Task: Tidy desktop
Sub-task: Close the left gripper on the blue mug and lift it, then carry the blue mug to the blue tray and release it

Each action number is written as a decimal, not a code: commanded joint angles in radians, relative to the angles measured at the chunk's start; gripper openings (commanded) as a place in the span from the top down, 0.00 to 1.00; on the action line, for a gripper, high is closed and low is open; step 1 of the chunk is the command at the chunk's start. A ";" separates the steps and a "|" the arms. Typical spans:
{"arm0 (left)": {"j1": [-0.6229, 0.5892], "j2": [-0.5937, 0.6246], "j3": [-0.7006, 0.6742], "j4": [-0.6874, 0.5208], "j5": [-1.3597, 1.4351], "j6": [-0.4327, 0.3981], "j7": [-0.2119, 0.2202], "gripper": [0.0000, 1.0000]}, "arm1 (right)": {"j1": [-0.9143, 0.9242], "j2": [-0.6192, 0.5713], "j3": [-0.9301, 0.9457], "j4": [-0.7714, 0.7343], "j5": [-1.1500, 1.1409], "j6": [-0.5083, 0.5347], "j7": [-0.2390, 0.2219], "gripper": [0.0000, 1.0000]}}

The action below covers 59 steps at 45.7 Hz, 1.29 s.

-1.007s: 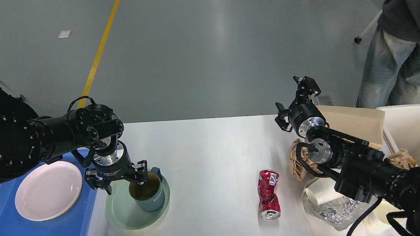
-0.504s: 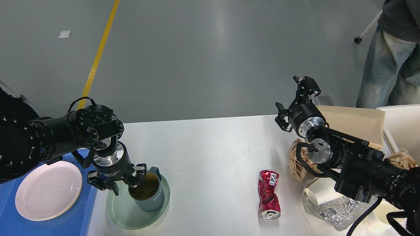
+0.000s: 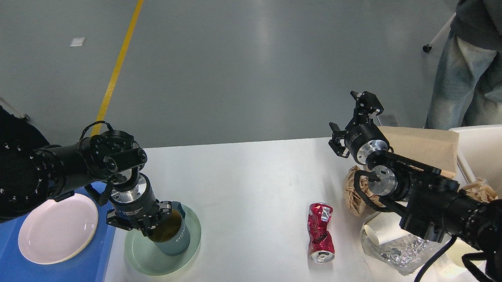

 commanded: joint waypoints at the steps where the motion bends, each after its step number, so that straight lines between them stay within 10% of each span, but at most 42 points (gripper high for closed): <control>1: -0.007 0.001 0.000 -0.002 0.000 -0.002 0.000 1.00 | 0.000 0.000 0.000 0.000 0.000 0.000 0.000 0.00; 29: -0.192 0.215 -0.037 -0.013 -0.003 -0.221 0.001 1.00 | 0.000 0.000 0.000 0.000 0.000 0.000 0.000 0.00; 59: -0.096 0.711 -0.030 0.001 -0.003 -0.221 0.001 1.00 | 0.000 0.000 0.000 0.000 0.000 0.000 0.000 0.00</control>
